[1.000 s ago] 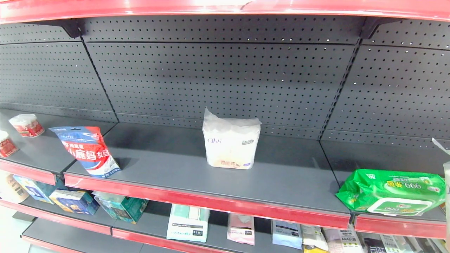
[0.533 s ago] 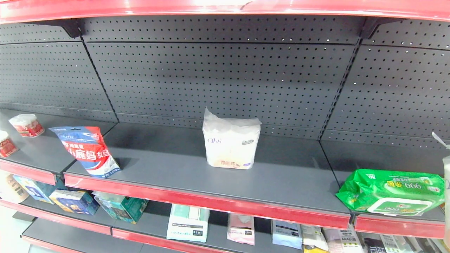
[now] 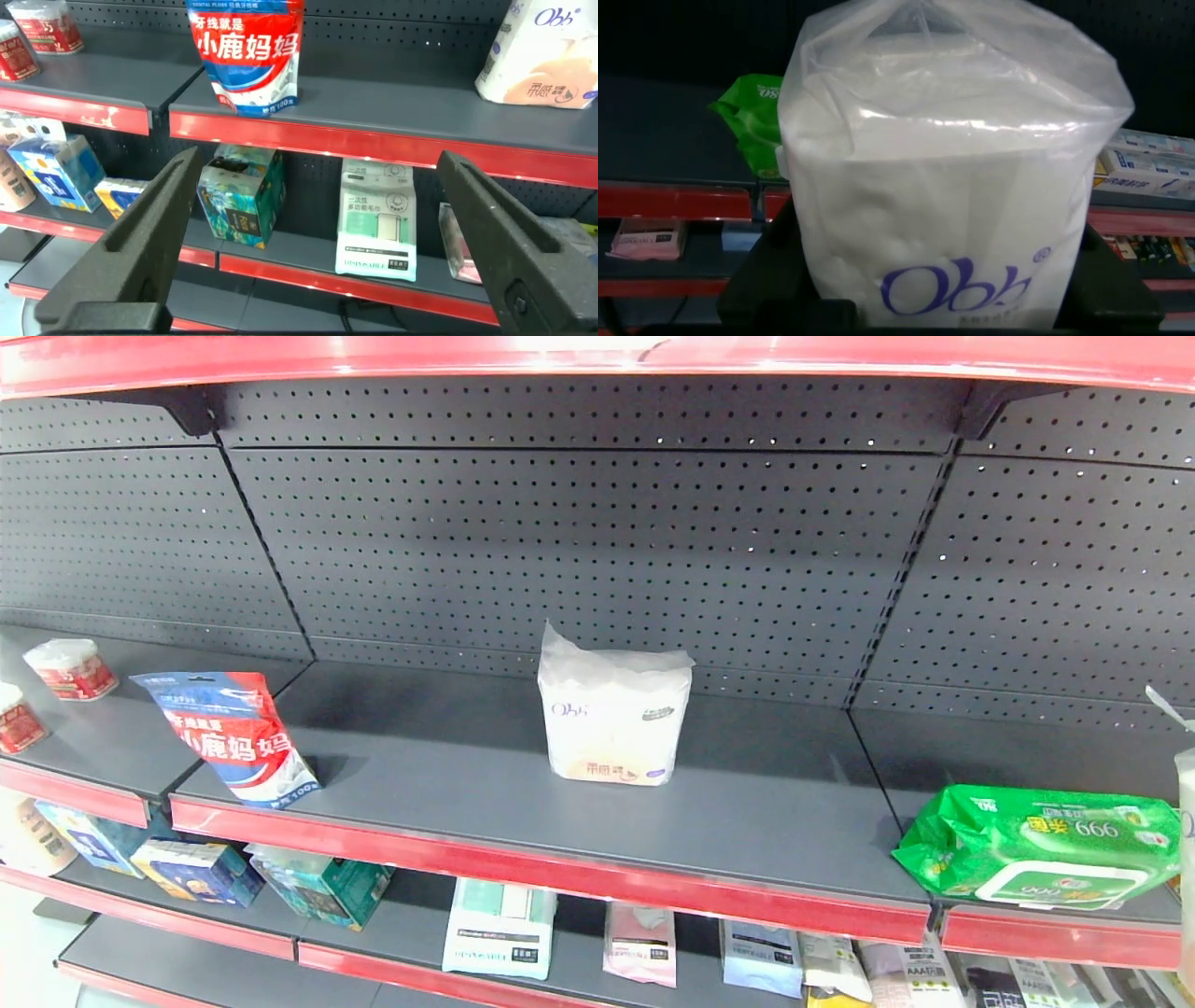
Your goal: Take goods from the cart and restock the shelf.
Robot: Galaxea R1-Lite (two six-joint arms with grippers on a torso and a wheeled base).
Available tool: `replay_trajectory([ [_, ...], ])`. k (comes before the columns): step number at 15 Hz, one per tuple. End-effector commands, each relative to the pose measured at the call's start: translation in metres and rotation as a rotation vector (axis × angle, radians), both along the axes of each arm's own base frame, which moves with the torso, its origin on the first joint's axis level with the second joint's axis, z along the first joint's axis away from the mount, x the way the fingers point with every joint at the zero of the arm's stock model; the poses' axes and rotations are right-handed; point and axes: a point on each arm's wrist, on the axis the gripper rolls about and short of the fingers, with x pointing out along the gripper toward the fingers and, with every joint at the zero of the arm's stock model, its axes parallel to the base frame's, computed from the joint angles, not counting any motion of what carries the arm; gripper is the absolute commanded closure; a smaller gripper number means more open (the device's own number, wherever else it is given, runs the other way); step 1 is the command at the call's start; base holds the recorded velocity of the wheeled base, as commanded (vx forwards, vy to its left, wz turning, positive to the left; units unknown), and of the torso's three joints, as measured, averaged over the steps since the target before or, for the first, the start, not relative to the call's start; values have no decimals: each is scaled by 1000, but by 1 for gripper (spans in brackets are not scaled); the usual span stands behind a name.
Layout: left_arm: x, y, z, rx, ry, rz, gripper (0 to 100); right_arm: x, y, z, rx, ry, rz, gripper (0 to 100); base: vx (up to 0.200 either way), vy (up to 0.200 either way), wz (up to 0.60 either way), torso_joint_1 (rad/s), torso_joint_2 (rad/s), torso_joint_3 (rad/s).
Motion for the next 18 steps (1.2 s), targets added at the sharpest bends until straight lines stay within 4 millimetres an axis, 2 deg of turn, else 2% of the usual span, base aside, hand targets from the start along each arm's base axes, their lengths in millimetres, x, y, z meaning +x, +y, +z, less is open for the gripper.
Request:
replay_trajectory([
  [1,0,0,0,0,1,1,0,0,0,0,-2,1,0,100,0,0,0,0,0,0],
  [18,0,0,0,0,-1,1,0,-1,0,3,-4,-9,2,100,0,0,0,0,0,0],
])
